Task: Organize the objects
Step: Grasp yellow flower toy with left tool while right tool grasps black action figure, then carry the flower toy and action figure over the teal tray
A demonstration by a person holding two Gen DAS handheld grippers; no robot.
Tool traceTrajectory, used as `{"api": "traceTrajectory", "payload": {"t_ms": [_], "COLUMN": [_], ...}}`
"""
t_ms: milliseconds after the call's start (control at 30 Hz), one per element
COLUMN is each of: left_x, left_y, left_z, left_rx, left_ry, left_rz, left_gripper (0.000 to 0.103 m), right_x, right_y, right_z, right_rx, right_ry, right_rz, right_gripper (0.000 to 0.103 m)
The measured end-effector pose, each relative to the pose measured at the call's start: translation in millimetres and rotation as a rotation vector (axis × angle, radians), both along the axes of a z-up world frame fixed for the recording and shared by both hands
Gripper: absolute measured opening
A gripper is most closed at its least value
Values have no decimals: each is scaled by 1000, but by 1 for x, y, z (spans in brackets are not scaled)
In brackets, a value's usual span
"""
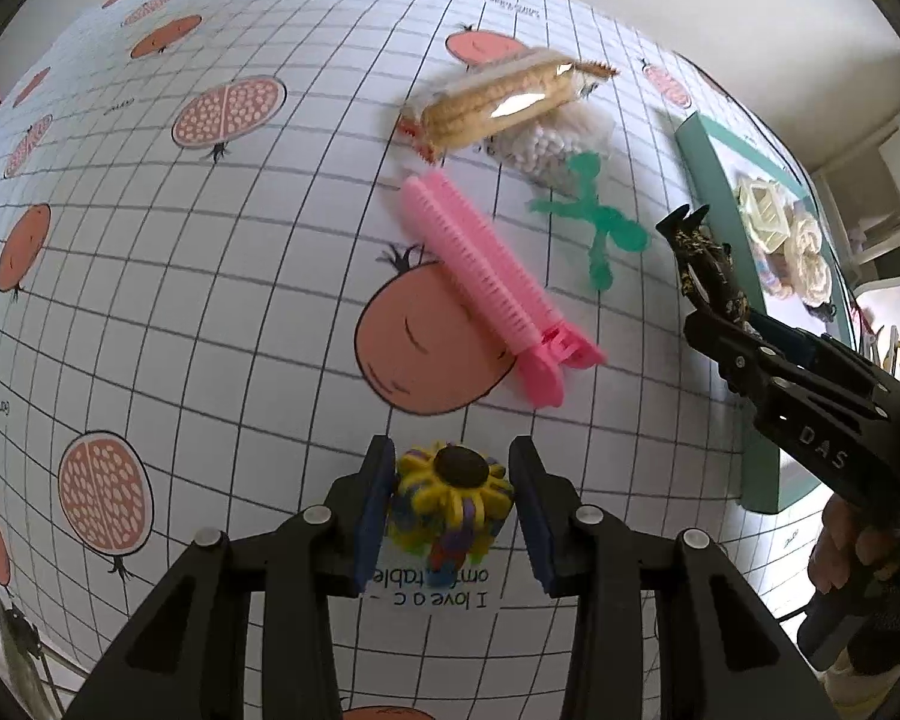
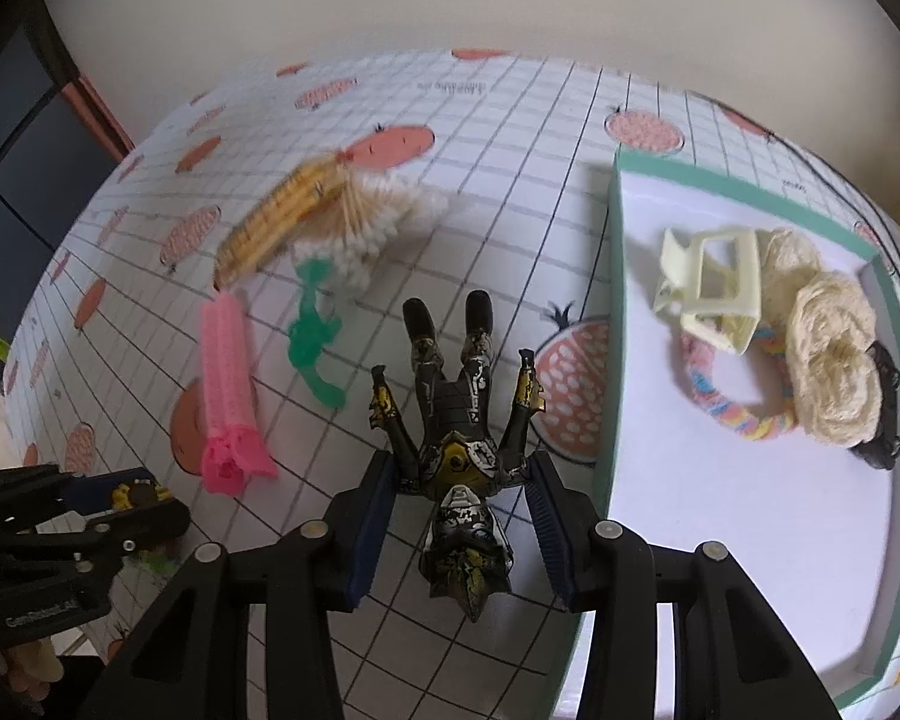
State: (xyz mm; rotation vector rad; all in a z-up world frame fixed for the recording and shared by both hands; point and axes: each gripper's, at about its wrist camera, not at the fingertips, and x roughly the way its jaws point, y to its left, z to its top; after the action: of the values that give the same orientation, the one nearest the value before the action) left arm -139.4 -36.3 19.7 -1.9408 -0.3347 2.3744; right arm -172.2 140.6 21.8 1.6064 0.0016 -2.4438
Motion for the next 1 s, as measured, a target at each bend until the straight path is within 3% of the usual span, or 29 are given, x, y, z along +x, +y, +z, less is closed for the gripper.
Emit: {"api": "traceTrajectory", "payload": {"t_ms": [433,1000], "left_x": [-8,-30], "left_y": [-15,18], "left_z": [30,64], "left_rx": [-54,-25], "left_ry": [112,247], "left_rz": [90,99], "left_gripper": [41,41], "right_x": [2,6], "right_y": [5,42], "right_z": [25,42], "right_rx": [-38,-65], "right_ry": [48,79], "right_rz": [-18,-122], "right_gripper": [47,47]}}
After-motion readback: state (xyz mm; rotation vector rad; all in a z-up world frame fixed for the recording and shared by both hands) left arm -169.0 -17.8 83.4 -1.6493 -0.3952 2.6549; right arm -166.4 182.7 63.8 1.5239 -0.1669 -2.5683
